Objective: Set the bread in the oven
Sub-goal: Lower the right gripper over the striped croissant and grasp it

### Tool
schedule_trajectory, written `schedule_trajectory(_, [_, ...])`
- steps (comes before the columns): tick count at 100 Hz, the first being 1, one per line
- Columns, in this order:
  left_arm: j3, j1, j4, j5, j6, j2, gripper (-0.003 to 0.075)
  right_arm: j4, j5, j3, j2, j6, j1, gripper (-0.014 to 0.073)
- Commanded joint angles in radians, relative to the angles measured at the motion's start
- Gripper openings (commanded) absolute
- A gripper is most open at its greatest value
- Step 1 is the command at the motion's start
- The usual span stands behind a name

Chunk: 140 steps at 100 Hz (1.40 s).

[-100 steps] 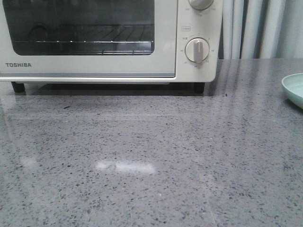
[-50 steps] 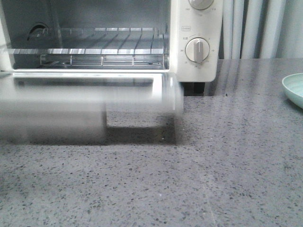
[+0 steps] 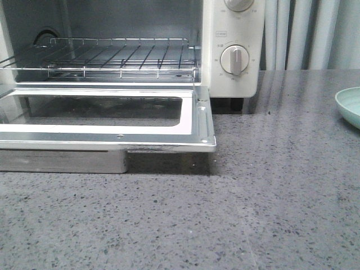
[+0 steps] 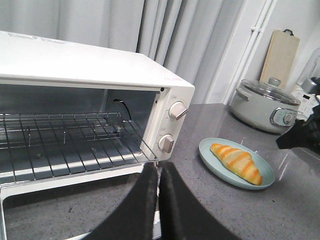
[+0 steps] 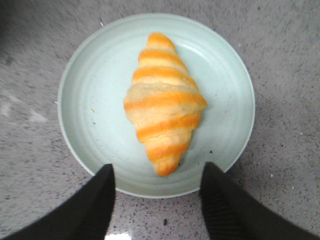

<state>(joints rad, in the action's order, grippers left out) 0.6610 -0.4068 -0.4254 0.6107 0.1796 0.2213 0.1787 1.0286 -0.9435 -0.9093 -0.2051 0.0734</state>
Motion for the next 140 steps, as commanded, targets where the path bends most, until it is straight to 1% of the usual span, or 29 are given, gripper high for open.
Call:
schedule_trajectory(1, [0.026,0.0,-0.015,-0.071,0.002,0.009,-0.0021,0.047,-0.058,-0.023,-0.08,0.007,0.002,0.0393])
schedule_trajectory(14, [0.026,0.0,-0.018,-0.069,0.002,0.009,-0.0021,0.061,-0.079,-0.023,-0.216,0.007,0.002,0.039])
schedule_trajectory(25, [0.026,0.0,-0.022,-0.069,0.002,0.009,-0.0021,0.074,-0.136,-0.025,-0.309,0.007,0.002,0.039])
schedule_trajectory(35, [0.026,0.0,-0.027,-0.069,0.002,0.009,-0.0021,0.091,-0.187,-0.025,-0.366,0.007,0.002,0.039])
schedule_trajectory(46, [0.026,0.0,-0.028,-0.069,0.002,0.009,-0.0021,0.123,-0.191,-0.025,-0.428,0.007,0.002,0.0381])
schedule_trajectory(49, [0.026,0.0,-0.028,-0.069,0.002,0.009,-0.0021,0.127,-0.184,-0.025,-0.441,0.007,0.002,0.0357])
schedule_trajectory(50, [0.026,0.0,-0.028,-0.069,0.002,0.009,-0.0021,0.13,-0.18,-0.025,-0.448,0.007,0.002,0.0326])
schedule_trajectory(51, [0.026,0.0,-0.028,-0.069,0.002,0.009,-0.0021,0.13,-0.179,-0.025,-0.451,0.007,0.002,0.0326])
schedule_trajectory(53, [0.026,0.0,-0.028,-0.069,0.002,0.009,-0.0021,0.13,-0.175,-0.025,-0.461,0.007,0.002,0.0267])
schedule_trajectory(56, [0.026,0.0,-0.028,-0.069,0.002,0.009,-0.0021,0.13,-0.167,-0.025,-0.468,0.007,0.002,0.0209])
schedule_trajectory(57, [0.026,0.0,-0.028,-0.069,0.002,0.009,-0.0021,0.13,-0.167,-0.025,-0.47,0.007,0.002,0.0164])
schedule_trajectory(58, [0.026,0.0,-0.028,-0.069,0.002,0.009,-0.0021,0.13,-0.163,-0.025,-0.47,0.007,0.002,0.014])
schedule_trajectory(59, [0.026,0.0,-0.028,-0.069,0.002,0.009,-0.0021,0.13,-0.162,-0.025,-0.473,0.007,0.002,0.0089])
schedule_trajectory(60, [0.026,0.0,-0.028,-0.069,0.002,0.009,-0.0021,0.13,-0.162,-0.025,-0.473,0.007,0.002,0.0062])
schedule_trajectory(61, [0.026,0.0,-0.028,-0.069,0.002,0.009,-0.0021,0.13,-0.16,-0.025,-0.475,0.007,0.002,0.0006])
schedule_trajectory(64, [0.026,0.0,-0.029,-0.069,0.002,0.009,-0.0021,0.13,-0.16,-0.025,-0.475,0.002,0.002,-0.0074])
schedule_trajectory(78, [0.026,0.0,-0.044,-0.074,0.002,0.009,-0.0021,0.128,-0.137,-0.027,-0.433,0.0,0.01,-0.0069])
schedule_trajectory(86, [0.026,0.0,-0.048,-0.074,0.002,0.009,-0.0021,0.128,-0.064,-0.045,-0.383,0.009,0.036,-0.0069])
schedule_trajectory(98, [0.026,0.0,-0.048,-0.077,0.002,0.009,-0.0021,0.128,0.05,-0.087,-0.279,0.033,0.105,-0.007])
schedule_trajectory(117, [0.026,0.0,-0.048,-0.102,0.002,0.009,-0.0021,0.084,0.28,-0.197,-0.125,0.059,0.27,-0.0069])
schedule_trajectory(128, [0.026,0.0,-0.048,-0.125,0.002,0.009,-0.0021,-0.018,0.277,-0.234,-0.042,0.069,0.363,-0.0069])
schedule_trajectory(135, [0.026,0.0,-0.048,-0.131,0.002,0.009,-0.0021,-0.091,0.277,-0.25,-0.018,0.089,0.434,-0.0068])
schedule_trajectory(140, [0.026,0.0,-0.048,-0.135,0.002,0.009,-0.0021,-0.115,0.277,-0.255,-0.016,0.094,0.475,-0.0068])
